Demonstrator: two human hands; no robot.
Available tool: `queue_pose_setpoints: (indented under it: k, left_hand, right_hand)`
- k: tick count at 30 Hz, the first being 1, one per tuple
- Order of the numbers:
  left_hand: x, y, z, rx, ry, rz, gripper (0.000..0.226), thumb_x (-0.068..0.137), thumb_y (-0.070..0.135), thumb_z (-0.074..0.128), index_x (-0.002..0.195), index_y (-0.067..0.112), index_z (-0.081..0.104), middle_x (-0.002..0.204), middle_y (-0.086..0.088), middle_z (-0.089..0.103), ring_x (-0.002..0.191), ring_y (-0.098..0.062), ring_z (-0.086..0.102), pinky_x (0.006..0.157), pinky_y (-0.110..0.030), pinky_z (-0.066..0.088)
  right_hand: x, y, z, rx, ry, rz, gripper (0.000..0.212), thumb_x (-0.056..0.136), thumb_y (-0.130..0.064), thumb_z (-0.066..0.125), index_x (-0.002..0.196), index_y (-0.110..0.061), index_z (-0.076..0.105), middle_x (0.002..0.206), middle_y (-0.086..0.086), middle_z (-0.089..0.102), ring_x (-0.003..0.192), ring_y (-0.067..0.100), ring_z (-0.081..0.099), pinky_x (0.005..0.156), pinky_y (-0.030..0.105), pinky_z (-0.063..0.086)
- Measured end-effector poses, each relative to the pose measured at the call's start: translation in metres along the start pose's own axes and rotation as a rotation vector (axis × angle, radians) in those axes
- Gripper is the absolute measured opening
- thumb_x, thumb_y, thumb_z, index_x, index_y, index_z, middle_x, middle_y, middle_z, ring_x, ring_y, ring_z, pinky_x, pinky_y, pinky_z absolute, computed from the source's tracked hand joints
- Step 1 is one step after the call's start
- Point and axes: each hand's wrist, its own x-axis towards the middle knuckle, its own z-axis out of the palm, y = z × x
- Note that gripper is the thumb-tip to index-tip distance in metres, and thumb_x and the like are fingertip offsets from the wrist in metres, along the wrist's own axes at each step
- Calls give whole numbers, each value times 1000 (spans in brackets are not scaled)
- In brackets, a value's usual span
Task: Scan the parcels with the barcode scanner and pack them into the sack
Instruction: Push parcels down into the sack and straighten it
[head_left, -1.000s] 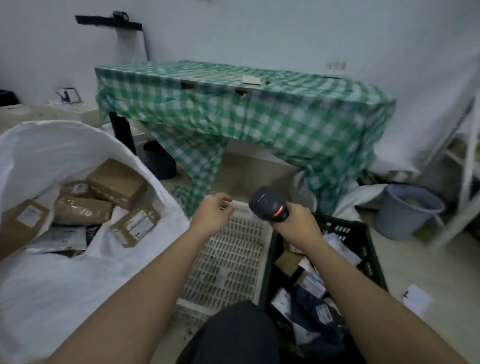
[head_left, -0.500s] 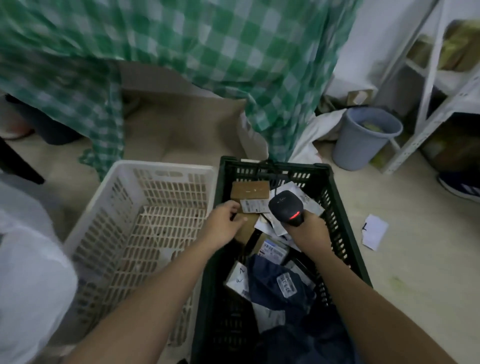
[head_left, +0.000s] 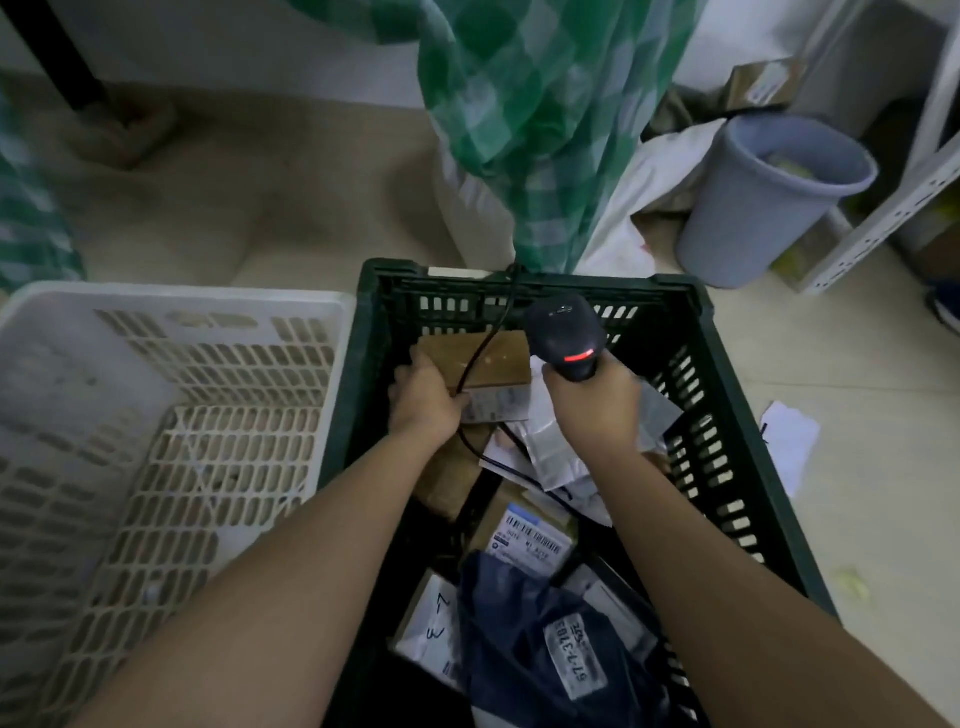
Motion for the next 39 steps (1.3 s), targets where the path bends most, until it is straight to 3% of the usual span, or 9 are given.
queue_pose_setpoints:
  k: [5,7,12,17,23,28,31,36,39]
  left_hand:
    - [-1,0,5,-64,-242,154,114,75,32,81,154,22,0,144,-14,20,132,-32,34,111,-39,32]
    - [-2,2,3,-33,-316,206,105,74,30,83,153,24,14,141,-13,23,132,-32,35,112,-39,32]
    - [-7,4,0,185,-344,292,107,70,32,85,151,21,15,158,-5,0,145,-30,7,118,-45,18]
    - [-16,-2,-7,128,-521,262,118,66,41,85,151,21,6,155,4,9,143,-19,19,116,-38,25]
    - [-26,5,-6,43,-223,338,118,75,37,80,153,26,-9,161,0,-7,148,-24,-3,118,-44,10]
    - [-25,9,2,-323,-177,103,81,91,16,59,154,22,9,160,-3,13,146,-24,16,117,-39,20]
    - [-38,10,4,-128,122,442,68,87,7,58,148,18,29,153,-1,22,142,-18,15,117,-35,19]
    - [-37,36,23,469,175,948,41,81,8,67,122,6,61,137,-11,47,124,-28,44,103,-43,41]
    - [-38,59,38,679,271,1053,35,68,9,72,103,7,70,120,-13,60,109,-28,51,88,-36,42]
  right_hand:
    - [1,15,-13,94,48,69,16,80,-16,70,78,-2,61,71,13,65,69,28,60,56,28,39]
    - [0,18,-22,119,52,75,17,80,-17,71,79,-2,62,75,16,67,73,29,63,59,29,42]
    - [-8,21,-37,118,40,88,12,80,-17,71,79,-9,63,74,7,67,68,19,59,56,23,40]
    - [-16,22,-38,99,37,87,11,81,-19,71,81,-12,62,76,11,70,76,23,66,58,21,40]
    - [-19,23,-41,150,21,87,15,82,-18,70,85,-5,64,80,18,70,72,25,63,58,26,42]
    - [-20,25,-44,186,16,98,13,82,-22,71,81,-11,63,78,15,70,67,21,61,56,23,40]
    - [-18,26,-46,244,42,108,14,81,-21,73,76,-20,60,78,14,70,75,27,68,58,22,45]
    - [-11,28,-52,287,129,173,17,78,-21,75,72,-22,59,73,1,69,79,26,71,74,37,53]
    - [-8,33,-56,273,155,178,17,77,-23,75,71,-24,59,72,-2,69,77,26,70,79,41,55]
